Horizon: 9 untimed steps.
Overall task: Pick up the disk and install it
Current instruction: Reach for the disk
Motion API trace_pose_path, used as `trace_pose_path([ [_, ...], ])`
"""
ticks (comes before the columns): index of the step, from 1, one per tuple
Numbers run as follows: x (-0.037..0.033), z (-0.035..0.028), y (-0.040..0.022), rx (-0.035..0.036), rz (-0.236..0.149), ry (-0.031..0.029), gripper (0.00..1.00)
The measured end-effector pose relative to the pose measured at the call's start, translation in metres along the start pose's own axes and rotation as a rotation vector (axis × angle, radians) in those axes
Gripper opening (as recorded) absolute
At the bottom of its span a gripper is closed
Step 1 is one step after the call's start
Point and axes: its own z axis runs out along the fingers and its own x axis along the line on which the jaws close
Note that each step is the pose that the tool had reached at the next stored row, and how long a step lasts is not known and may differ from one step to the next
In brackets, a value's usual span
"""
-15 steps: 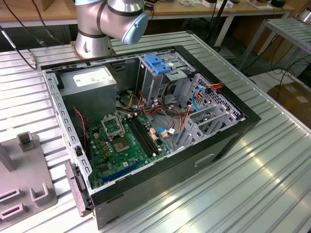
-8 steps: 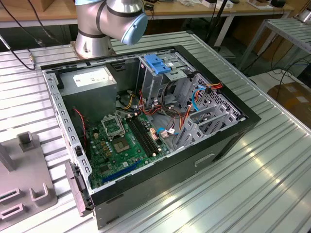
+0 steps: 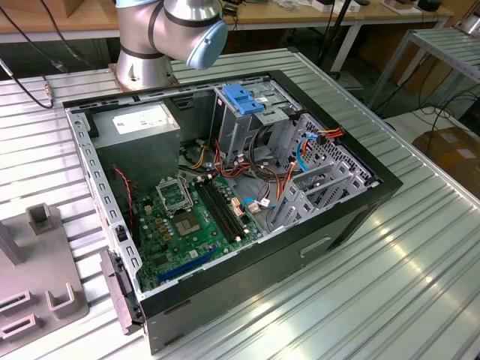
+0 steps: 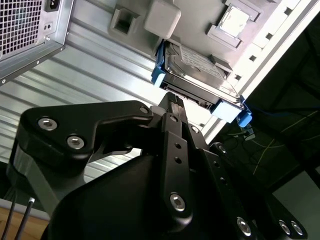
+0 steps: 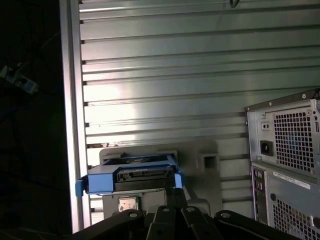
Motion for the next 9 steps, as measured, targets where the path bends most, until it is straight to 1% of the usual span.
trace_pose_path([
  [2, 0.0022, -0.0001, -0.0001, 0.0001, 0.0, 0.0004, 0.1],
  [5, 0.0082, 0.0, -0.0006, 0.0001, 0.0, 0.0013, 0.1],
  [9, 0.0141, 0.0, -0.001, 0.0002, 0.0, 0.0023, 0.1],
])
